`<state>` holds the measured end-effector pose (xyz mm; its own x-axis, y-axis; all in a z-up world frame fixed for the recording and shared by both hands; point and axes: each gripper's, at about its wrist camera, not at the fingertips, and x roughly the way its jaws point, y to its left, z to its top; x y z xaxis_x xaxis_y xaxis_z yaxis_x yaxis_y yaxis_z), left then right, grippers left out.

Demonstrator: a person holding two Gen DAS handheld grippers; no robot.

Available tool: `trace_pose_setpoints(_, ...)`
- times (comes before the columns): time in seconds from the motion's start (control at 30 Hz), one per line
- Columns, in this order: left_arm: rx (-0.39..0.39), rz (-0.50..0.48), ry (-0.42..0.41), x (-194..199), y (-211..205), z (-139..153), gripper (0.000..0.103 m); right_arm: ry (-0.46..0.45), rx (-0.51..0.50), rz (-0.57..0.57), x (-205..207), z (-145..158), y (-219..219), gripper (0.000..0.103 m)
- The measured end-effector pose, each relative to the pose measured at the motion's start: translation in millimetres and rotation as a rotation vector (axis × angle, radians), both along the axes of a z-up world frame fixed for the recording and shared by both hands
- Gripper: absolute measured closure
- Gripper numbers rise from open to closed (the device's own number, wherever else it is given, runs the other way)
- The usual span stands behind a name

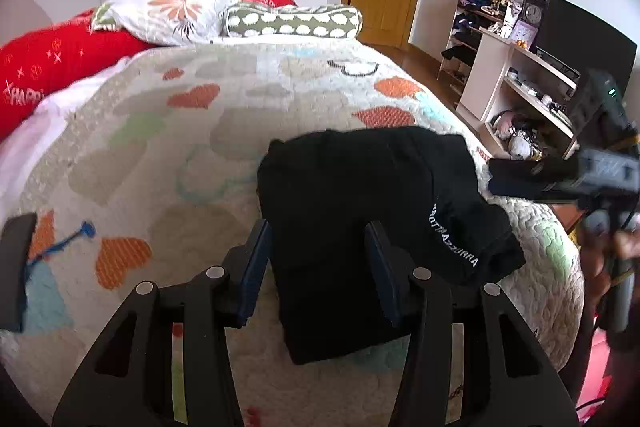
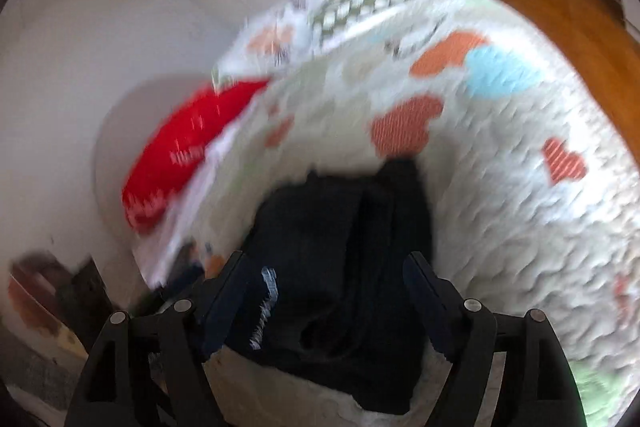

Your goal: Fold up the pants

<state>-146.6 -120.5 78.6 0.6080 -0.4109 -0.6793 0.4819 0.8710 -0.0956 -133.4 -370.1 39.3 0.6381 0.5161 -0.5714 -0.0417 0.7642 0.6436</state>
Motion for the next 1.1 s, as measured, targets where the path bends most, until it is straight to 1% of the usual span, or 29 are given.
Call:
trace_pose_setpoints(0.07, 0.012, -0.001, -0.003, -2.5, -1.3, -2.7, 0.055, 0.031, -0.031, 0.008, 7.2, -12.1, 12.0, 0.027)
trace_pose_setpoints(0.1, 0.019, 0.0, -0.006, -1.9, -1.9, -4.2, 0.055, 0.04, -0.022, 0.016, 14.7, -21.4, 18.3, 0.03)
trace_pose_setpoints(0.13, 0.024, -0.001, -0.004, -2.0, -2.3, -4.6, 0.055, 0.031, -0.014, 0.017, 20.1, -26.6, 22.4, 0.055)
trace_pose_setpoints(0.17, 0.03, 0.0, -0.002, -1.7, -2.6, -3.4, 0.055, 0.016, -0.012, 0.016, 23.9, -29.4, 25.9, 0.071)
trace_pose_setpoints(0.2, 0.036, 0.002, -0.006, -1.1, -2.7, -0.7, 0.055, 0.003, -0.019, 0.032, 27.0, -28.2, 31.8, 0.072)
trace_pose_setpoints(0.23, 0.032, 0.003, -0.023, -0.7, -1.9, 5.5, 0.055, -0.028, -0.052, 0.04, 25.8, -21.3, 35.2, 0.08)
trace_pose_setpoints(0.27, 0.023, 0.005, -0.039, -0.3, -0.5, 11.0, 0.055, -0.061, -0.077, 0.047, 24.8, -15.2, 37.7, 0.083)
trace_pose_setpoints(0.3, 0.014, 0.007, -0.049, 0.1, 0.7, 15.5, 0.055, -0.11, -0.095, 0.057, 18.2, -0.9, 36.1, 0.084)
trace_pose_setpoints(0.37, -0.023, 0.014, -0.053, 3.2, 1.2, 21.8, 0.053, -0.144, -0.118, 0.06, 11.2, 13.8, 31.5, 0.085)
trace_pose_setpoints(0.4, -0.041, 0.012, -0.039, 4.9, -0.4, 21.1, 0.045, -0.152, -0.166, 0.044, 5.4, 20.1, 27.1, 0.084)
trace_pose_setpoints(0.43, -0.052, 0.011, -0.017, 6.8, -3.6, 16.7, 0.042, -0.139, -0.204, 0.029, 3.8, 19.5, 25.0, 0.084)
trace_pose_setpoints(0.47, -0.052, 0.011, 0.012, 8.6, -8.5, 8.2, 0.042, -0.117, -0.226, 0.019, 3.0, 16.4, 21.1, 0.084)
trace_pose_setpoints(0.5, -0.043, 0.001, 0.037, 10.4, -13.8, -0.3, 0.042, -0.077, -0.241, 0.002, 4.2, 8.0, 15.9, 0.084)
trace_pose_setpoints(0.53, -0.024, -0.004, 0.055, 12.1, -17.9, -7.3, 0.042, -0.044, -0.233, -0.017, 6.7, -2.5, 10.2, 0.081)
trace_pose_setpoints(0.57, 0.019, 0.003, 0.077, 14.5, -22.2, -16.3, 0.042, -0.006, -0.214, -0.034, 10.7, -16.1, 4.8, 0.068)
trace_pose_setpoints(0.6, 0.039, 0.007, 0.088, 15.4, -23.5, -19.2, 0.042, 0.025, -0.218, -0.047, 11.1, -20.7, 0.6, 0.057)
trace_pose_setpoints(0.63, 0.034, 0.006, 0.091, 16.5, -20.7, -17.3, 0.042, 0.058, -0.232, -0.068, 10.2, -21.5, -4.1, 0.048)
trace_pose_setpoints(0.67, 0.03, 0.009, 0.085, 17.0, -19.6, -13.8, 0.042, 0.054, -0.221, -0.073, 6.1, -16.8, -8.9, 0.048)
trace_pose_setpoints(0.7, 0.032, 0.02, 0.067, 18.4, -17.2, -7.7, 0.042, 0.018, -0.21, -0.088, -0.3, -5.9, -12.9, 0.048)
trace_pose_setpoints(0.73, 0.036, 0.039, 0.036, 21.6, -15.8, 0.8, 0.042, -0.023, -0.225, -0.123, -6.8, 7.0, -16.5, 0.048)
trace_pose_setpoints(0.8, 0.032, 0.058, 0.014, 29.6, -16.6, 8.4, 0.042, -0.1, -0.243, -0.148, -11.5, 27.6, -15.6, 0.048)
trace_pose_setpoints(0.87, 0.042, 0.079, 0.023, 42.5, -23.3, 12.7, 0.042, -0.166, -0.219, -0.112, -8.2, 40.7, -6.2, 0.054)
trace_pose_setpoints(0.9, 0.049, 0.083, 0.025, 49.7, -29.7, 12.5, 0.042, -0.176, -0.203, -0.069, -0.9, 42.5, 2.5, 0.057)
trace_pose_setpoints(0.93, 0.062, 0.085, 0.022, 54.4, -34.4, 10.6, 0.042, -0.172, -0.206, -0.04, 5.9, 41.4, 10.6, 0.058)
trace_pose_setpoints(1.0, 0.12, 0.111, 0.031, 67.1, -45.3, 2.0, 0.042, -0.153, -0.254, -0.008, 23.8, 30.9, 26.3, 0.059)
trace_pose_setpoints(1.03, 0.145, 0.122, 0.061, 77.0, -50.7, -7.7, 0.042, -0.13, -0.271, -0.004, 34.3, 21.7, 30.1, 0.059)
trace_pose_setpoints(1.1, 0.156, 0.125, 0.105, 87.4, -53.0, -23.2, 0.042, -0.07, -0.319, -0.016, 53.2, 1.1, 28.9, 0.062)
